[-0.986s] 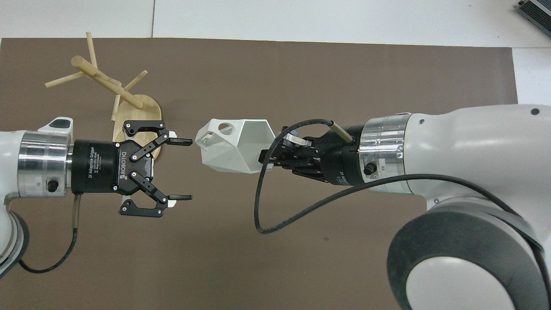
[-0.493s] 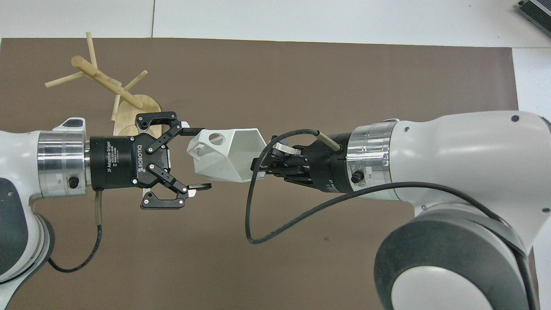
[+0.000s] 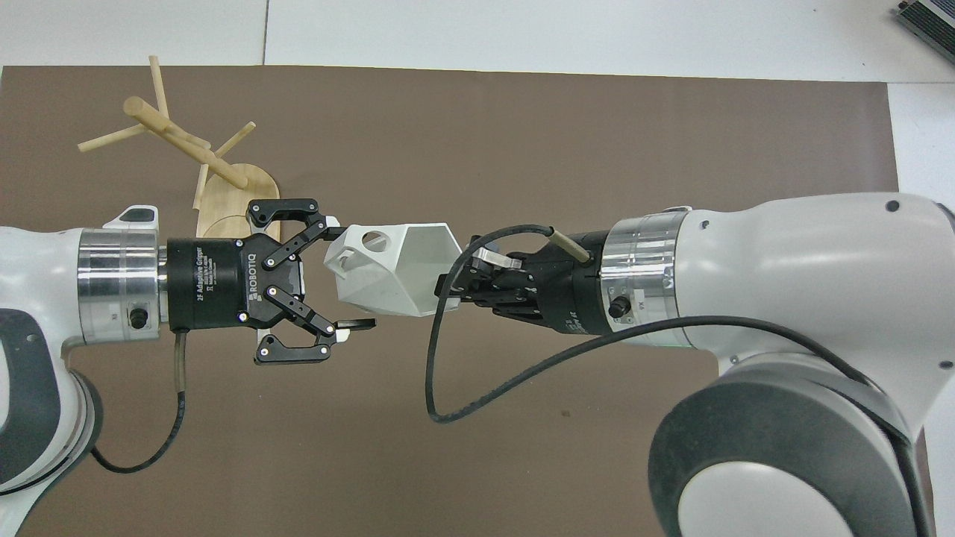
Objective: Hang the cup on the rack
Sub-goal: 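Close the left gripper on the cup while the right gripper holds it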
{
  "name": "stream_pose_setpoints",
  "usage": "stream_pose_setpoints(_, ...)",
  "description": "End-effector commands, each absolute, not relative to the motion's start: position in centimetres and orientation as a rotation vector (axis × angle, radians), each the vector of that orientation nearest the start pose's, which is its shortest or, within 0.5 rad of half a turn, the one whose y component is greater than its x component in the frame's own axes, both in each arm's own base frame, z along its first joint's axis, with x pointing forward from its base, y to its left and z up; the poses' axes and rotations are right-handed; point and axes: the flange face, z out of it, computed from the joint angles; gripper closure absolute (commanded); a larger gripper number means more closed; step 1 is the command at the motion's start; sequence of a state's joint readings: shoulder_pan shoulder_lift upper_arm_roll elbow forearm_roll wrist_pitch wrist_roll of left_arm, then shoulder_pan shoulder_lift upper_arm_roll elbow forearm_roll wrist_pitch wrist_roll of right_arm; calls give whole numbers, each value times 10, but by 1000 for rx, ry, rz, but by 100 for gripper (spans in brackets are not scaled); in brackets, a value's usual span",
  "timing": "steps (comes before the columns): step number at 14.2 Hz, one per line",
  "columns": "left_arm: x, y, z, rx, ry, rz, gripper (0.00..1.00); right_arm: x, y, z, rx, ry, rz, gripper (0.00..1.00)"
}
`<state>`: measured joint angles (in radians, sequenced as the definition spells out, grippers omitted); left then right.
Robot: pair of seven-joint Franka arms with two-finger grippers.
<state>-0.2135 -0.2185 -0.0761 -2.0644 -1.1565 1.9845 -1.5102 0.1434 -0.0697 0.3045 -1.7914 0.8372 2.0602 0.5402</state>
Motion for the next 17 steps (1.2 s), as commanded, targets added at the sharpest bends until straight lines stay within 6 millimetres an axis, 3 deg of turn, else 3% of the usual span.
stream_pose_setpoints(1,468,-218,571,1541,1609,-927,100,491,291,624,-2241,448,111,100)
stream_pose_setpoints(5,469,-214,571,1538,1613,-938,100,491,291,624,-2243,445,114,100)
stream_pose_setpoints(8,470,-212,571,1524,1625,-938,100,491,290,624,-2244,435,102,53)
stream_pose_setpoints(10,472,-208,573,1516,1632,-938,100,493,290,624,-2243,431,89,0)
stream_pose_setpoints(15,473,-202,569,1520,1688,-931,100,494,289,624,-2244,421,81,0)
stream_pose_setpoints(17,478,-187,565,1528,1731,-890,100,495,289,624,-2252,413,74,0)
